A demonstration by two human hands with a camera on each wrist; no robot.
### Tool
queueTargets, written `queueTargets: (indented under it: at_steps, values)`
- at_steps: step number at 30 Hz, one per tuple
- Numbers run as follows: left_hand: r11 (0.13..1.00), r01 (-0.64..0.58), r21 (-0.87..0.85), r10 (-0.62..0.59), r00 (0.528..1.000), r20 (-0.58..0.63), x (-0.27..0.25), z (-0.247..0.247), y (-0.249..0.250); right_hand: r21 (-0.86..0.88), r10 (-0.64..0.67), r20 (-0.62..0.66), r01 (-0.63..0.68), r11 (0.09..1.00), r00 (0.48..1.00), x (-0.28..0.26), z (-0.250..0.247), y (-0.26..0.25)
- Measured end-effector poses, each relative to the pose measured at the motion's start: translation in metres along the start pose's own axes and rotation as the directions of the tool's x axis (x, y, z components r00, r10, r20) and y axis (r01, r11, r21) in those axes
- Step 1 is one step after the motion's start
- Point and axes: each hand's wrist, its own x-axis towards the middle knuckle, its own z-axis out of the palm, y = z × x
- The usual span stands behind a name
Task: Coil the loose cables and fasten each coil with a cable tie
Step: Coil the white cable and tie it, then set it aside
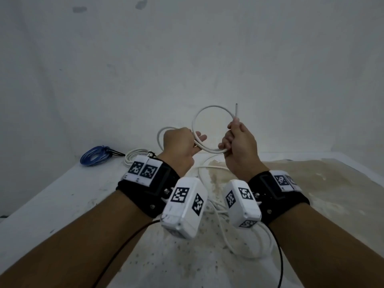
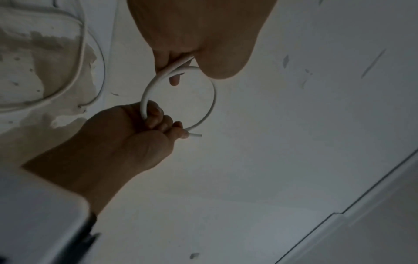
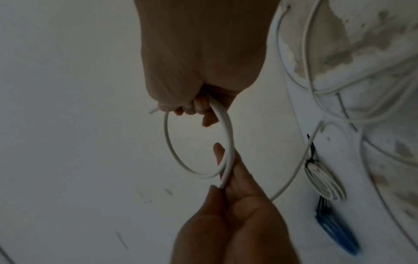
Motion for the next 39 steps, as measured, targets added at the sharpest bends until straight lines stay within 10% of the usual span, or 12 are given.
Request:
queueTargets:
  at_steps: [7,11,17,21,25,32,39]
  values:
    - [0.933,-0.265,0.243,0.285,0.957,-0.049,0.009,-0.018,0.001,-0.002,0.11,0.092,-0.111,0.994,0.99,-0.013,0.013,0.014]
    - [0.693,-0.424,0.583,0.451,0.886,0.109,-0.001,-0.029,-0.001,-0.033,0.125,0.065,-0.123,0.992,0.99,-0.012,0.015,0.023]
    - [0.555,-0.171,0.814,0.056,0.984,0.169,0.019,-0.062,0.007,-0.137,0.251,0.192,-0.228,0.964,0.949,-0.022,0.019,0.045]
    - [0.594,-0.181,0.784,0.064,0.982,0.178,0.027,-0.07,0.006,-0.169,0.286,0.208,-0.253,0.953,0.936,-0.021,0.022,0.054]
    - [0.441,-0.319,0.839,0.123,0.947,0.296,0.035,-0.077,0.001,-0.221,0.336,0.249,-0.284,0.933,0.908,-0.022,0.025,0.056]
    - [0.824,-0.185,0.535,0.089,0.976,0.199,0.038,-0.078,0.004,-0.209,0.432,0.244,-0.388,0.898,0.868,-0.016,0.017,0.05]
    - [0.661,-0.383,0.645,0.179,0.916,0.359,0.033,-0.084,0.01,-0.12,0.398,0.198,-0.381,0.917,0.896,-0.013,0.015,0.044]
